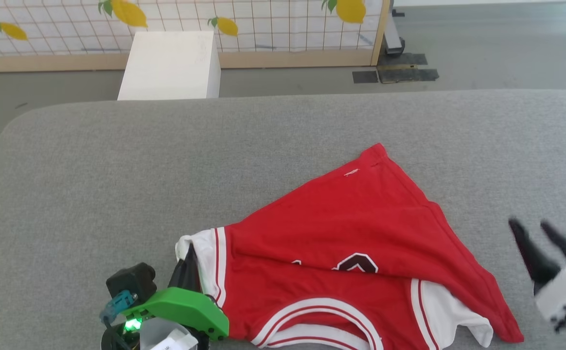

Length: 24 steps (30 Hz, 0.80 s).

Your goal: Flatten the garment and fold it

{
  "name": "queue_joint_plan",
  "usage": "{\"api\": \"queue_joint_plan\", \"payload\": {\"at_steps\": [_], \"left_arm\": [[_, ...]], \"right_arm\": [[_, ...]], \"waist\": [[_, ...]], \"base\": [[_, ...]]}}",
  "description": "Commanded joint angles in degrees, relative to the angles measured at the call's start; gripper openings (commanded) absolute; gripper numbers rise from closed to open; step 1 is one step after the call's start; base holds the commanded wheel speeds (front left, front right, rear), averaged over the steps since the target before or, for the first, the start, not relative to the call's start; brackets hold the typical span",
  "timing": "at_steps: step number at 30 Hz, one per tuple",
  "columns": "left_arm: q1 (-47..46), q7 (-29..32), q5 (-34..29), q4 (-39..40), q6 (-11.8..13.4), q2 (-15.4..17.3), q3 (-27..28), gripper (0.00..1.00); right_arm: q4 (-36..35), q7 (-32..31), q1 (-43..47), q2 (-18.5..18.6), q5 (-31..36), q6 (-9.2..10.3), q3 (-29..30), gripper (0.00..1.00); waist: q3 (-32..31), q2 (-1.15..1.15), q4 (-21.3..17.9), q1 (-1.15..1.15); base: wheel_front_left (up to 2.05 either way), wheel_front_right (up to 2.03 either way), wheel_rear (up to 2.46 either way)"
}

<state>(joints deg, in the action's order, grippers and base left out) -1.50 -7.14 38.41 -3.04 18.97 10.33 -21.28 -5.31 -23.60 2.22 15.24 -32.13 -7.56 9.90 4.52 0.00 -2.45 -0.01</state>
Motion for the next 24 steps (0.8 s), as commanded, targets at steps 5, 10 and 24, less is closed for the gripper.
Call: {"api": "queue_joint_plan", "payload": {"at_steps": [5,10,24], "left_arm": [[0.42,0.40,0.25,0.87,0.08,0.71,-0.26,0.00],[-1.08,0.55,0.04,1.47,0.03,0.12,-0.90,0.00],[-5.10,-1.33,-1.32,1.77,0.02,-3.13,-3.52,0.00]], "right_arm": [[0.19,2.26,-7.83,1.92,0.41,0.08,-3.89,1.00],[5.83,0.05,-19.39,2.56,1.14,0.08,-8.32,1.00],[29.01,-17.53,-44.73,9.61,12.48,0.08,-23.67,1.00]], "waist": [[0.38,0.00,0.68,0.01],[3.35,0.00,3.34,0.01],[14.47,0.00,13.56,0.01]], "base": [[0.00,0.00,0.00],[0.00,0.00,0.00],[0.00,0.00,0.00]]}}
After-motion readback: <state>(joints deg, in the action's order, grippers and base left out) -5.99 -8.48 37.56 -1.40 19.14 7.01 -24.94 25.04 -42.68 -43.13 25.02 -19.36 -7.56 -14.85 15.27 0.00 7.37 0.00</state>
